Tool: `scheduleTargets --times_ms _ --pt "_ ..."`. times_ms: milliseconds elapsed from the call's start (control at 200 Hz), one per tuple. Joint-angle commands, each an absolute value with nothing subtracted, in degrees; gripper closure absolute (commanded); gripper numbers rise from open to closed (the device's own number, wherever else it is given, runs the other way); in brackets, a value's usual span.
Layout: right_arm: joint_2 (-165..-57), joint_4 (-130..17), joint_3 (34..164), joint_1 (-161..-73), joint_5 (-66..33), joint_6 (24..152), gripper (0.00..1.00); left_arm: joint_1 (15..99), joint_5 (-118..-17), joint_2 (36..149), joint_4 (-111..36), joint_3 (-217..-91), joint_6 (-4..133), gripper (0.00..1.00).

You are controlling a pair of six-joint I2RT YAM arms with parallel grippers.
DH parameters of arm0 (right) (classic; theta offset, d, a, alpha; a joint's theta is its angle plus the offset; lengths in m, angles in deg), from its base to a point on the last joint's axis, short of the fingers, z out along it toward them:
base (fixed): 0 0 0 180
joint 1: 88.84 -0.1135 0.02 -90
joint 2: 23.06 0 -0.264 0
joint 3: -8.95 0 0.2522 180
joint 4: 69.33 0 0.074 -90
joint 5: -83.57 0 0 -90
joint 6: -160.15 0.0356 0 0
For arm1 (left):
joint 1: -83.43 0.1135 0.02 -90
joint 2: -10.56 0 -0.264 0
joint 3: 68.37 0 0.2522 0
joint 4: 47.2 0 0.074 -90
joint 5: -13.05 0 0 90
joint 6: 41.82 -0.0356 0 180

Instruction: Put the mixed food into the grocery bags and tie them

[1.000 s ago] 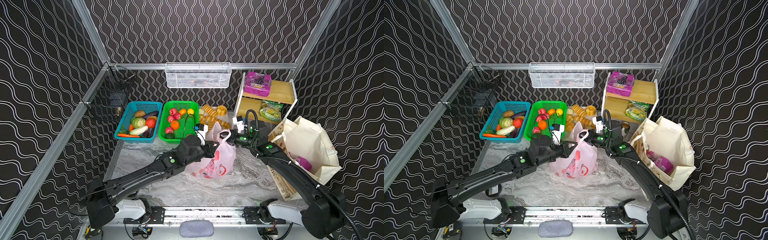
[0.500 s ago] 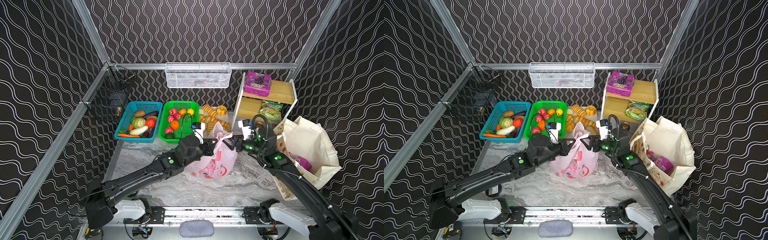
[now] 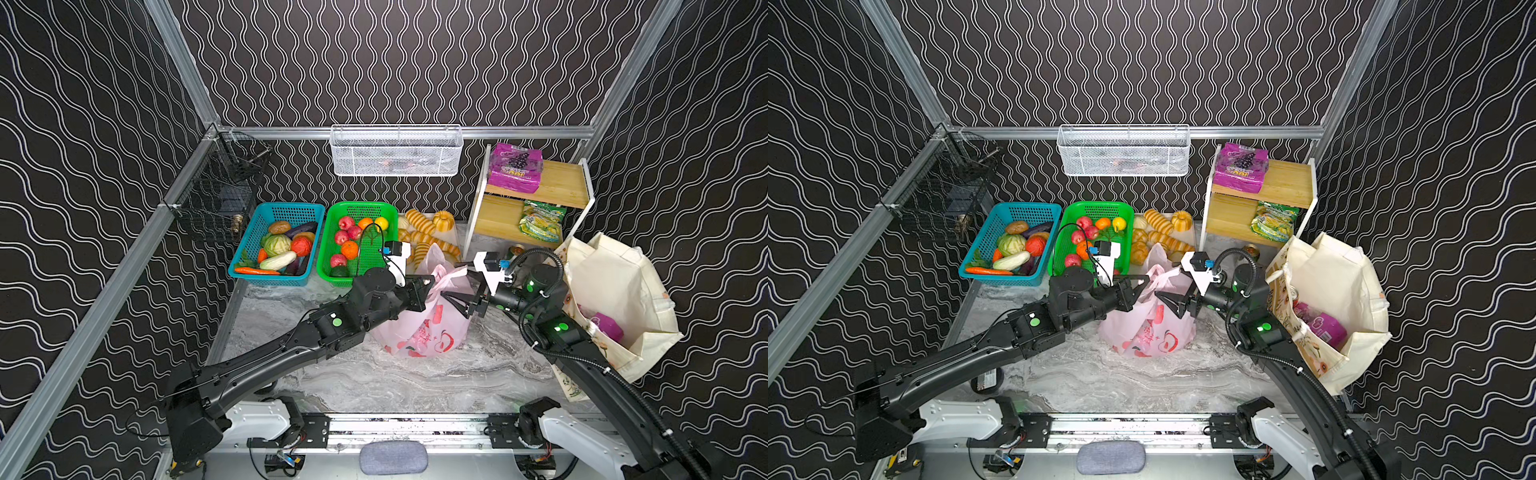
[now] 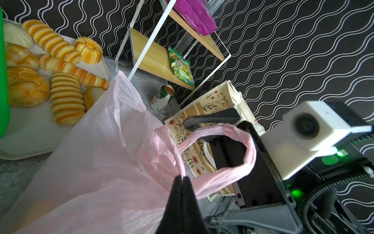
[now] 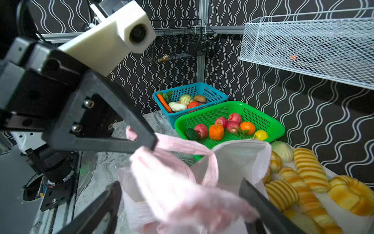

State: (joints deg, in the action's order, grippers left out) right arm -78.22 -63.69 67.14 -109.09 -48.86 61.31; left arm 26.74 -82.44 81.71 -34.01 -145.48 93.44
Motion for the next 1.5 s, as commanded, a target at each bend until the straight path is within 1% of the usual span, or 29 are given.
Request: scheduleTargets --times_ms 0,85,200,250,340,475,541,651,691,781,856,906,976,996,1036,1116,1146,1191,1256,1346,1496 --pt "-80.06 -69.37 67.28 -109.18 -52.84 61.54 0.06 26.69 -81.22 81.96 -34.49 -146.33 92.08 1.0" --pt "-81.52 -70.79 67.25 -109.15 -52.05 62.04 0.06 26.74 -80.78 82.19 -34.4 -146.58 92.04 1.0" --pt "-83.02 -71.89 68.21 -109.22 -53.98 62.54 0.05 26.74 -80.27 82.44 -33.91 -147.17 91.6 1.0" --pt "-83.77 -71.95 68.69 -109.17 -55.09 62.83 0.07 26.74 -79.94 82.41 -33.93 -147.31 91.54 1.0" --pt "-85.56 -68.82 69.79 -109.1 -58.21 58.16 0.1 26.73 -79.39 82.4 -33.84 -147.53 91.35 1.0" --pt "-89.13 -64.63 73.31 -108.07 -64.2 56.13 0.22 26.75 -78.74 82.36 -32.96 -148.22 90.56 1.0" --pt "-90.62 -64.3 74.42 -107.53 -66.58 56.71 0.34 26.78 -78.36 82.43 -32.53 -148.64 90.26 1.0" --pt "-91.7 -64.62 74.74 -106.62 -67.92 59.32 0.57 26.72 -78.53 82.23 -32.04 -148.78 90.17 1.0" --pt "-91.87 -64.03 74.75 -106.16 -68.38 59.57 0.62 26.79 -78.74 82.08 -32.01 -148.8 90.13 1.0" --pt "-91.83 -63.09 74.63 -105.33 -68.68 60.75 0.64 26.74 -78.97 81.79 -31.55 -148.78 89.92 1.0" --pt "-91.97 -63.36 74.31 -104.76 -70.25 61.92 0.68 26.74 -78.92 81.92 -31.44 -148.9 89.82 1.0" --pt "-92.21 -63.1 74.56 -104.49 -70.95 62.79 0.69 26.74 -78.88 82.06 -31.43 -148.99 89.83 1.0" --pt "-92.55 -61.72 75.41 -104.23 -71.9 63.02 0.76 26.79 -78.79 82.21 -31.16 -149.19 89.74 1.0" --pt "-92.73 -61.28 75.59 -104.22 -72.26 63.08 0.76 26.75 -78.72 82.33 -31.03 -149.34 89.75 1.0" --pt "-92.78 -60.48 76.03 -104.21 -72.59 62.91 0.71 26.74 -78.43 82.49 -31.04 -149.49 89.65 1.0" --pt "-92.98 -60.85 76.08 -104.22 -73.05 64.07 0.71 26.74 -76.98 83.14 -30.93 -150.1 89.08 1.0" --pt "-93.01 -61.08 76.1 -104.22 -73.24 64.57 0.75 26.74 -76.34 83.47 -30.42 -150.65 88.59 1.0" --pt "-92.77 -61.42 76.28 -104.22 -72.32 65.21 0.89 26.74 -74.92 83.97 -29.65 -151.38 87.88 1.0" --pt "-91.98 -62.82 76.05 -104.22 -69.76 67.88 1.0 26.74 -72.95 84.34 -28.84 -152.1 87.19 1.0" --pt "-91.11 -64.91 75.31 -104.22 -66.89 71.73 1.0 26.74 -71.67 84.0 -27.06 -152.56 85.25 1.0" --pt "-90.6 -65.44 74.81 -104.22 -61.93 76.85 1.0 26.74 -73.65 81.39 -22.35 -152.93 80.46 1.0"
